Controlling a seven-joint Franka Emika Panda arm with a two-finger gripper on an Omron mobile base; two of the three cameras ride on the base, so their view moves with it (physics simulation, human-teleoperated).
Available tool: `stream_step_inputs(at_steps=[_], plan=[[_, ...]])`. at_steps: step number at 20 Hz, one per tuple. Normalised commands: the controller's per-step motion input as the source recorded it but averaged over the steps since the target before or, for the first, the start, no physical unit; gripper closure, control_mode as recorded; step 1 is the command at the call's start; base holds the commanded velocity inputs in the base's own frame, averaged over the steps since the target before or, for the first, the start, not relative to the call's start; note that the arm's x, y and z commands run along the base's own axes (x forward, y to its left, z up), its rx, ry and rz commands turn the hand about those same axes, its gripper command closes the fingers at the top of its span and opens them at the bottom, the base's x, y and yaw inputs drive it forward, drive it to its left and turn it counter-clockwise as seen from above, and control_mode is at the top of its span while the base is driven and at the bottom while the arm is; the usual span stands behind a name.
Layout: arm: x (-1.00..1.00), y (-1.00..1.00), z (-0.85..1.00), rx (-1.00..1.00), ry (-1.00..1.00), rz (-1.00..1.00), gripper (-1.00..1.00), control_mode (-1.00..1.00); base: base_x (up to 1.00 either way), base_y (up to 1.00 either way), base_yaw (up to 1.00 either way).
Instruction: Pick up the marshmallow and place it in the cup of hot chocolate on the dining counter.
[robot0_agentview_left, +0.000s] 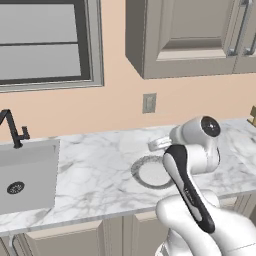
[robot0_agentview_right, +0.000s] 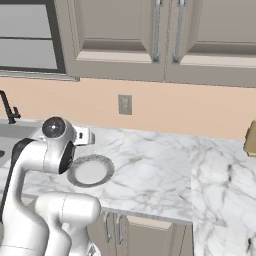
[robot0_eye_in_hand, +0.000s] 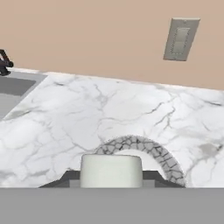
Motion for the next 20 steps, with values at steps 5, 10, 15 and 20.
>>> stream_step_inputs(at_steps=[5,10,15,20], plan=[[-0.07,-0.27,0.05,0.13,-0.28,0.65,1.0,-1.0,0.0,0.0,0.0],[0.0,-0.18,0.0,0.26,-0.35,0.8,1.0,-1.0,0.0,0.0,0.0],[0.06,0.0,0.07,0.37,-0.05,0.46,1.0,-1.0,0.0,0.0,0.0],[0.0,-0.03,0.19,0.27,-0.09,0.37,1.0,-1.0,0.0,0.0,0.0]])
